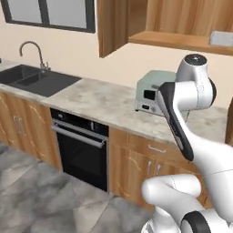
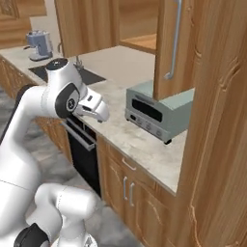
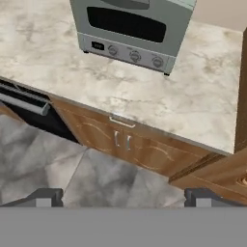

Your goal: Retrieve the tupperware and aluminum foil from the cabinet and place them on the dining counter near the plate with carrot and cucumber to prepare for storing leftovers.

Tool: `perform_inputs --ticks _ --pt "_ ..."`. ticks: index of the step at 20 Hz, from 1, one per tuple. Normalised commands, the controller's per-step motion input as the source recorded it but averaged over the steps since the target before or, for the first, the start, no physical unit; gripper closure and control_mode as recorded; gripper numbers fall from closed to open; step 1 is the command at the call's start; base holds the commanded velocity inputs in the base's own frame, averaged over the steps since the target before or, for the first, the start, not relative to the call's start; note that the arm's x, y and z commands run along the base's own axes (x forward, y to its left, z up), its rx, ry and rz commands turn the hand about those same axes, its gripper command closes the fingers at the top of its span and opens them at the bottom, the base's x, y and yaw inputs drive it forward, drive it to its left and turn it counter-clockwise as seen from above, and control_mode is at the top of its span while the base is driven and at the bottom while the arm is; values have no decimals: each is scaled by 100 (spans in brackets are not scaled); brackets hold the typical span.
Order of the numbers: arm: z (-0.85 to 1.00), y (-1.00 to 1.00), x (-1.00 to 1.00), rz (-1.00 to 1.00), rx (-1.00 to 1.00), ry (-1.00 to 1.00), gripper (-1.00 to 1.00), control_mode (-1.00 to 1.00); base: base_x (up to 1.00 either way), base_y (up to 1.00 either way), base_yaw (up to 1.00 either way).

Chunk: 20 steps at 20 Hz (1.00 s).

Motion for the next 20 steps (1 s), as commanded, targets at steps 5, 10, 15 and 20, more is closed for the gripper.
perform_inputs --ticks 5,10,15,20 --pt "0 0 0 0 0 0 -100 100 100 29 -44" --pt "0 0 0 0 0 0 -100 100 81 14 -55" --pt "0 0 0 0 0 0 -100 100 52 14 -57" --pt "0 0 0 0 0 0 -100 100 25 5 -56"
